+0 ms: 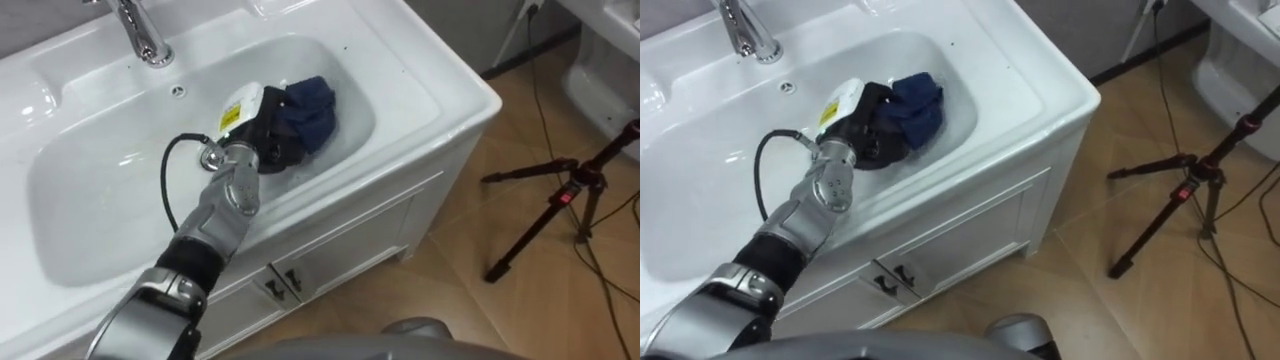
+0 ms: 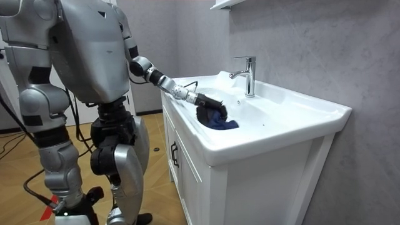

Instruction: Wipe basin

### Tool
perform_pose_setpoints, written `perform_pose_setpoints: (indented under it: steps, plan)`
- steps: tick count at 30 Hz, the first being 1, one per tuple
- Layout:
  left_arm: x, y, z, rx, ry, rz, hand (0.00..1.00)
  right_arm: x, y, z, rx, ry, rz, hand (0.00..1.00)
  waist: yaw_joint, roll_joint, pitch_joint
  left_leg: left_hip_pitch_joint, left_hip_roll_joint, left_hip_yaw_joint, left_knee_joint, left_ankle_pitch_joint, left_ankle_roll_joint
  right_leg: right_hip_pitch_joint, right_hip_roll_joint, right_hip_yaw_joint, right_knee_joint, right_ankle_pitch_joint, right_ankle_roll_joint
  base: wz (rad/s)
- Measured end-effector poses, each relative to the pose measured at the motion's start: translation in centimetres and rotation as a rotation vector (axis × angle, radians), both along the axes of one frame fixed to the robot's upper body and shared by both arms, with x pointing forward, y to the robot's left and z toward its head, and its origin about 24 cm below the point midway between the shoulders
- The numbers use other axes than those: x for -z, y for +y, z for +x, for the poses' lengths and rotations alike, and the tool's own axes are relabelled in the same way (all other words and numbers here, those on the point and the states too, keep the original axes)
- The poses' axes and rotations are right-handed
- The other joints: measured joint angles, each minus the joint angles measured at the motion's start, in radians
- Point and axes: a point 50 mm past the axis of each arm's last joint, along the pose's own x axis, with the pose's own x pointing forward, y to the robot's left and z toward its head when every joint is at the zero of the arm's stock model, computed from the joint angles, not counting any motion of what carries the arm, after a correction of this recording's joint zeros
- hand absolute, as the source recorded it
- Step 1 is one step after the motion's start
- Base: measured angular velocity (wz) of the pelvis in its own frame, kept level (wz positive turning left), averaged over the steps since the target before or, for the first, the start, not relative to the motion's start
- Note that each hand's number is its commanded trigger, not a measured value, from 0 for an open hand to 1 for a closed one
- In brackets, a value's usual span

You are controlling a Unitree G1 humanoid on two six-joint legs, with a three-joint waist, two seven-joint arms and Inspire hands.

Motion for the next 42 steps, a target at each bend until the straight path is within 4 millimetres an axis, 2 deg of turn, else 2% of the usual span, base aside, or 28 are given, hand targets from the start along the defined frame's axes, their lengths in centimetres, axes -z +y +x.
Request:
perform_pose_setpoints:
  steps: [3, 5, 6, 9, 15, 21, 24, 26, 28, 31, 36, 37, 42]
  plan:
    - [1.0, 2.3, -0.7, -0.055, 0.032, 0.067, 1.0, 0.0, -0.1, -0.3, 0.032, -0.001, -0.008, 0.0, 0.026, -0.006, -0.0058, 0.007, 0.002, -0.002, -0.004, 0.0, 0.0, 0.008, 0.003, 0.002, -0.001, -0.001, -0.003, 0.0]
    - [1.7, 3.8, -1.7, -0.094, 0.056, 0.109, 1.0, 0.0, -0.2, -0.3, 0.043, -0.005, -0.016, 0.0, 0.027, -0.008, -0.0088, 0.013, 0.002, -0.004, -0.004, 0.0, 0.0, 0.019, 0.005, 0.004, -0.006, -0.002, -0.004, -0.02]
    - [2.1, 4.8, -2.2, -0.109, 0.066, 0.147, 1.0, 0.0, -0.2, -0.4, 0.044, -0.004, -0.022, 0.0, 0.035, -0.008, -0.0163, 0.019, 0.002, -0.003, -0.006, 0.0, 0.0, 0.027, 0.006, 0.006, -0.014, -0.002, -0.005, -0.1]
    - [2.5, 6.4, -3.2, -0.124, 0.079, 0.233, 1.0, -0.1, -0.5, -0.5, 0.067, -0.008, -0.029, 0.0, 0.056, -0.004, -0.0231, 0.032, 0.003, -0.006, -0.005, 0.0, 0.0, 0.038, 0.006, 0.008, -0.016, -0.002, -0.008, -0.1]
    - [3.0, 9.0, -4.6, -0.125, 0.089, 0.409, 1.0, -0.3, -1.0, -0.3, 0.108, -0.026, -0.043, 0.0, 0.065, 0.002, -0.0266, 0.043, 0.003, -0.021, -0.006, 0.0, 0.0, 0.051, 0.009, 0.005, -0.017, -0.008, -0.016, -0.01]
    - [2.9, 10.9, -5.7, -0.169, 0.084, 0.491, 1.0, -0.4, -1.5, -0.2, 0.115, -0.035, -0.065, 0.0, 0.077, 0.006, -0.0294, 0.041, 0.007, -0.021, -0.006, 0.0, 0.0, 0.051, 0.011, 0.003, -0.017, -0.009, -0.017, -0.03]
    - [2.7, 11.7, -6.0, -0.177, 0.077, 0.536, 1.0, -0.5, -1.7, -0.1, 0.137, -0.045, -0.07, 0.0, 0.087, 0.008, -0.031, 0.04, 0.009, -0.031, -0.007, 0.0, -0.001, 0.051, 0.012, -0.018, -0.015, -0.008, -0.018, 0.03]
    - [2.6, 12.2, -6.2, -0.176, 0.08, 0.564, 1.0, -0.5, -1.8, -0.2, 0.148, -0.046, -0.072, 0.0, 0.109, 0.013, -0.0342, 0.042, 0.011, -0.033, -0.007, -0.001, -0.001, 0.051, 0.012, -0.026, -0.015, -0.007, -0.019, -0.09]
    - [2.6, 13.2, -6.9, -0.163, 0.092, 0.613, 1.0, -0.6, -2.2, 0.0, 0.181, -0.061, -0.072, 0.0, 0.113, 0.027, -0.039, 0.042, 0.013, -0.059, -0.007, -0.001, -0.001, 0.051, 0.012, -0.054, -0.015, -0.006, -0.02, 0.0]
    - [2.5, 14.0, -7.4, -0.16, 0.101, 0.658, 1.0, -1.0, -3.3, 0.2, 0.2, -0.076, -0.087, 0.0, 0.137, 0.055, -0.0367, 0.044, 0.012, -0.079, -0.008, 0.0, -0.001, 0.05, 0.012, -0.067, -0.016, -0.006, -0.021, -0.06]
    - [1.5, 15.1, -7.0, -0.162, 0.068, 0.702, 1.0, -1.5, -4.6, 0.4, 0.236, -0.106, -0.108, 0.0, 0.14, 0.07, -0.0376, 0.016, 0.017, -0.078, -0.002, 0.0, -0.001, 0.03, 0.014, -0.095, -0.016, -0.004, -0.025, 0.11]
    - [1.4, 15.3, -7.0, -0.161, 0.062, 0.71, 1.0, -1.7, -5.1, 0.6, 0.251, -0.122, -0.118, 0.0, 0.152, 0.075, -0.0394, 0.005, 0.019, -0.081, -0.001, 0.0, -0.001, 0.018, 0.016, -0.095, -0.015, -0.002, -0.029, -0.11]
    - [0.5, 15.9, -6.8, -0.157, 0.026, 0.745, 1.0, -1.9, -5.7, -0.3, 0.3, -0.106, -0.142, 0.0, 0.164, 0.076, -0.0386, -0.005, 0.02, -0.103, 0.005, 0.001, -0.003, 0.011, 0.018, -0.11, -0.017, 0.0, -0.037, 0.05]
